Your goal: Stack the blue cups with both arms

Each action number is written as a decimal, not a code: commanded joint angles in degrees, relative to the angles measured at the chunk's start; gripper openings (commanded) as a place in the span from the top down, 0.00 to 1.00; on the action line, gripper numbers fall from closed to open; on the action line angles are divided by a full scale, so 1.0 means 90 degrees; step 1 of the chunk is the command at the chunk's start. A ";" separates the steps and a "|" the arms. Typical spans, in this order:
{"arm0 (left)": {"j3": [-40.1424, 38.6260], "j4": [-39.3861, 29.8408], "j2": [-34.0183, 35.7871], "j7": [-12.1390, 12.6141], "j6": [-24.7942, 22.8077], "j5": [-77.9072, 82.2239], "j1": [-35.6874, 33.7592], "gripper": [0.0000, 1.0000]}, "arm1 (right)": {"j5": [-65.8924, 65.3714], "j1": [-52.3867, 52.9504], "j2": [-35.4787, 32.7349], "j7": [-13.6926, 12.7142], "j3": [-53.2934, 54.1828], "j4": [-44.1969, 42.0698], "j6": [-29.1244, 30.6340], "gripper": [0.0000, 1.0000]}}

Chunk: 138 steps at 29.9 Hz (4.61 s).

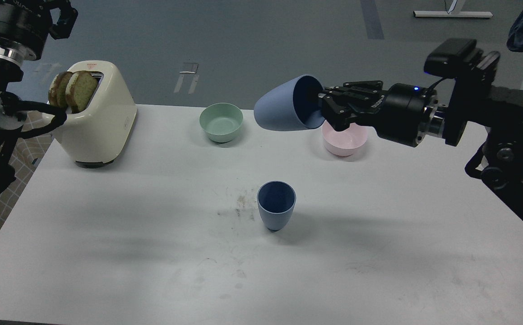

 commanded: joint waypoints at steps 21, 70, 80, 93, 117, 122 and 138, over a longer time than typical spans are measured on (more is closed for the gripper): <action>0.0015 -0.0146 -0.0024 0.0011 0.0179 0.0004 -0.0057 0.03 | -0.0017 0.0769 -0.0239 -0.0396 -0.2222 0.0010 -0.0002 1.00; 0.0034 -0.0127 -0.0307 0.0001 0.0179 0.0014 -0.0096 0.03 | -0.0066 0.0691 -0.0074 -0.0406 -0.2496 -0.0322 -0.0002 0.79; 0.0034 -0.0127 -0.0307 0.0001 0.0179 0.0014 -0.0087 0.03 | -0.0056 0.0652 -0.0044 -0.0426 -0.2418 -0.0322 -0.0002 0.38; 0.0073 -0.0127 -0.0317 0.0001 0.0179 0.0043 -0.0038 0.03 | 0.0041 0.0340 0.0414 -0.0396 0.0624 -0.1278 -0.0002 0.00; 0.0425 -0.0058 -0.0249 0.0010 -0.0065 -0.0035 -0.0116 0.03 | 0.4570 0.0427 0.1430 -0.0396 0.4555 -0.4804 -0.0691 0.00; 0.0034 -0.0058 -0.0317 0.0440 -0.0397 -0.0035 -0.0116 0.03 | 0.6301 0.0291 0.1430 -0.0406 0.4535 -0.5156 -0.0681 0.00; -0.0102 -0.0009 -0.0337 0.0421 -0.0358 -0.0181 -0.0057 0.02 | 0.7551 -0.0519 0.1528 -0.0347 0.4574 -0.4454 -0.0681 0.00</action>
